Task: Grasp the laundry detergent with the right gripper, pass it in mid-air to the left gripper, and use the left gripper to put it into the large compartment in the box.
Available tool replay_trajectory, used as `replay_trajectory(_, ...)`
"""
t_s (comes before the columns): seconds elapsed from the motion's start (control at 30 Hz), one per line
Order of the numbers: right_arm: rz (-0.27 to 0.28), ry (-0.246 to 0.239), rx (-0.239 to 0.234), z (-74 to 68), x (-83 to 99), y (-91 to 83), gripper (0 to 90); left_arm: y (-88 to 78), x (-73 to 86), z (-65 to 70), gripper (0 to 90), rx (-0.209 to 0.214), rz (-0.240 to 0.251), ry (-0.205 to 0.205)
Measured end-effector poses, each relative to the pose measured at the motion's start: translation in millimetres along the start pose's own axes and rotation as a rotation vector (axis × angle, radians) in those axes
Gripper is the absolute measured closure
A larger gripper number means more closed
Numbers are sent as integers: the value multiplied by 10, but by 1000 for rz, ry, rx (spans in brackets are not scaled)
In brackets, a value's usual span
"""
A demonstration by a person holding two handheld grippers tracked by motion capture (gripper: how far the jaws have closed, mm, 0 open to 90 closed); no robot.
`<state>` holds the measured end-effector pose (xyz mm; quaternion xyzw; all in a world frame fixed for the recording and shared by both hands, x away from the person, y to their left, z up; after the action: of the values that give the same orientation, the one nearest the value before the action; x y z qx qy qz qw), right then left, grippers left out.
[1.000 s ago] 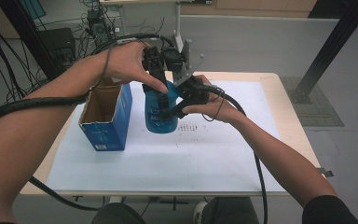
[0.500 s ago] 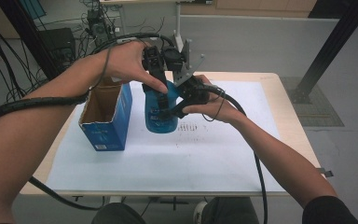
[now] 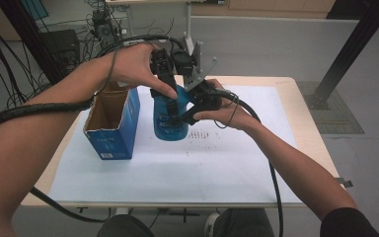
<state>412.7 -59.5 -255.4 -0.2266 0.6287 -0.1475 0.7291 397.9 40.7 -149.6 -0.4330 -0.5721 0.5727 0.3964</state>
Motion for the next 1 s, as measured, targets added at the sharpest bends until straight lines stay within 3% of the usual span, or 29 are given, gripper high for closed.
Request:
replay_trajectory(0.57,4,-6,6,3,-7,-5,434,10,2,-1,76,-10,-5,0)
replay_trajectory(0.7,6,8,-3,-9,-10,-9,434,16,0,-2,106,-14,-10,2)
replay_trajectory(0.93,6,-6,4,-5,-9,-7,434,-7,-5,-7,159,-31,-16,26)
replay_trajectory(1.0,3,-14,8,-2,-7,-6,434,-5,-4,6,191,-31,-4,15)
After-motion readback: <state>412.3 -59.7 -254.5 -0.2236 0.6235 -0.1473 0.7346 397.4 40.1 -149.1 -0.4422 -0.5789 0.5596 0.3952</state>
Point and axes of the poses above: each handheld gripper's, and its own axes: y roughly forward along the jaws, x roughly out of its underside, z roughly to its right, the point moved 1 cm from there along y, roughly forward along the jaws, and after that the axes turned 5 degrees about -y, right-handed, at the moved point
